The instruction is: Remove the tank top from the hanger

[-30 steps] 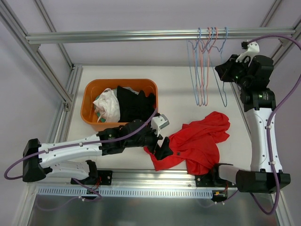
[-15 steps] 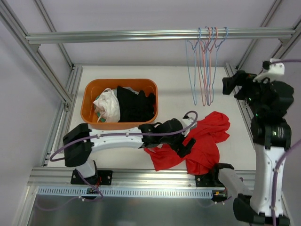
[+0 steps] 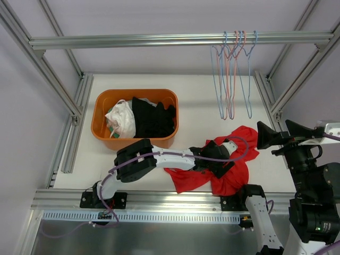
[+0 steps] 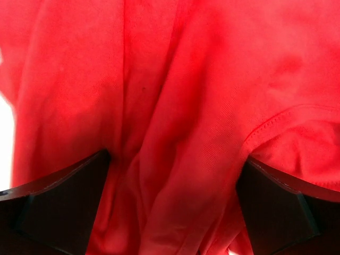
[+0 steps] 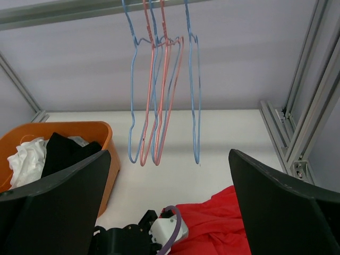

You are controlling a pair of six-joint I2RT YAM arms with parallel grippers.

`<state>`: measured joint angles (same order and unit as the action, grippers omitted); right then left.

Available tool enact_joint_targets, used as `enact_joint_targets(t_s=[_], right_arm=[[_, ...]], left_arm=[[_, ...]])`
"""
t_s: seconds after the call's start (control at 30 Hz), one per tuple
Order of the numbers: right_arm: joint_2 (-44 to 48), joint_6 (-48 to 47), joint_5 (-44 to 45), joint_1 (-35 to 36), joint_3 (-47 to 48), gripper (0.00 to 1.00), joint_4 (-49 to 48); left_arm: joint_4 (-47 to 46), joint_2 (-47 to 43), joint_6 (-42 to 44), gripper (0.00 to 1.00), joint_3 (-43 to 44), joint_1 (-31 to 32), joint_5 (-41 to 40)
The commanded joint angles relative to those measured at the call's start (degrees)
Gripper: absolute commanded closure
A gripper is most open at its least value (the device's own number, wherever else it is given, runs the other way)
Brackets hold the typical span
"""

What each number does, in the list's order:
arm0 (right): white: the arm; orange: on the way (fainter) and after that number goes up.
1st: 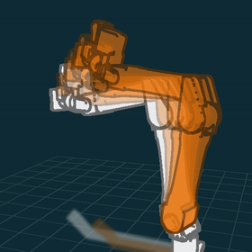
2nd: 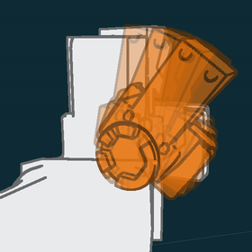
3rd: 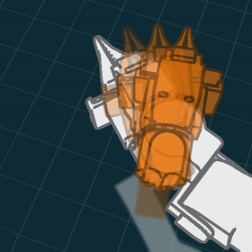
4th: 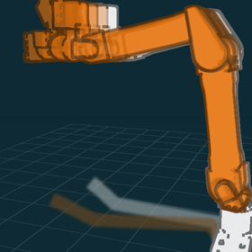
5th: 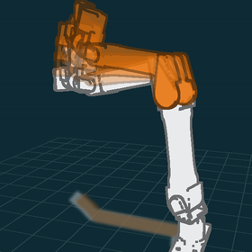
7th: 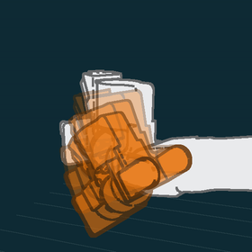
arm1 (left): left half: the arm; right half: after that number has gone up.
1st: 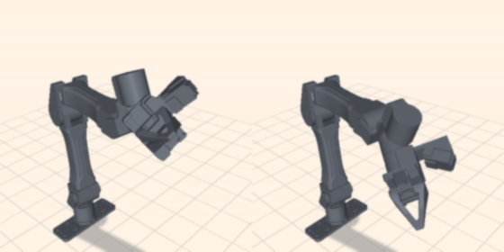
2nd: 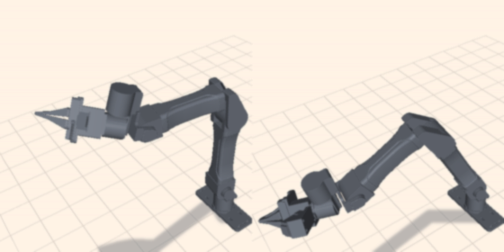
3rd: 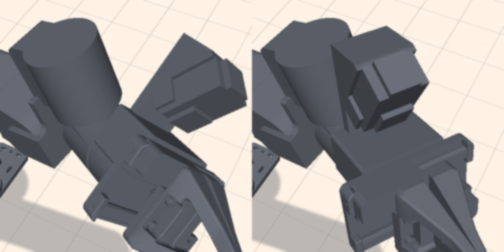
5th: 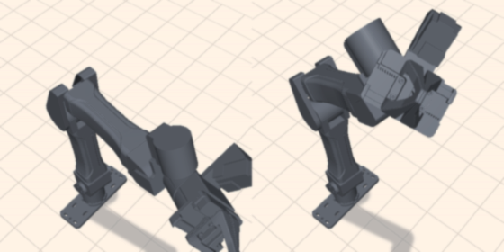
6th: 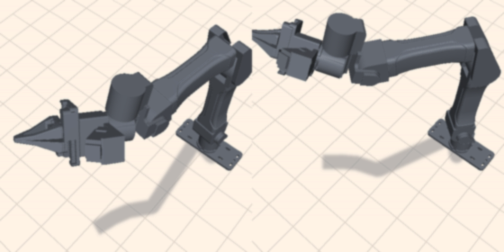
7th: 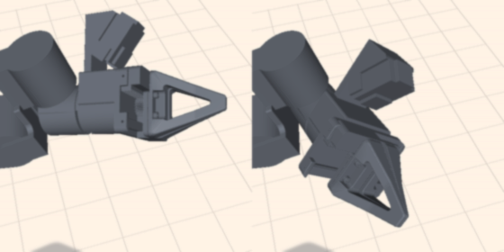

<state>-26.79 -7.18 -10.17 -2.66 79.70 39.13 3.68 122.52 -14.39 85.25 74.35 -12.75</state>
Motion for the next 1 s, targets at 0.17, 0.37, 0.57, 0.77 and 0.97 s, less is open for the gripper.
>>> enact_joint_targets(t_s=[0.17,0.37,0.57,0.77,0.97], right_arm=[[3.67,-1.96,-1.87,-0.24,0.98,0.0,0.86],[4.55,-2.4,-1.52,-0.24,0.28,0.01,0.77],[5.86,-0.82,-1.6,-0.24,-3.32,0.0,-2.22],[5.78,-0.2,-1.6,-0.24,-4.03,0.01,-3.45],[5.78,-0.2,-1.52,-0.24,-4.38,0.0,-3.8]], left_arm=[[1.41,2.47,-3.97,1.0,-4.55,3.17,-7.46],[2.73,-14.03,-8.63,1.0,-16.84,3.61,-16.76],[5.19,-36.36,-6.97,1.0,-21.97,4.31,-28.71],[9.84,-49.21,-1.87,1.0,-17.85,4.49,-36.79],[11.96,-53.79,9.44,1.0,-7.92,4.49,-44.45]])
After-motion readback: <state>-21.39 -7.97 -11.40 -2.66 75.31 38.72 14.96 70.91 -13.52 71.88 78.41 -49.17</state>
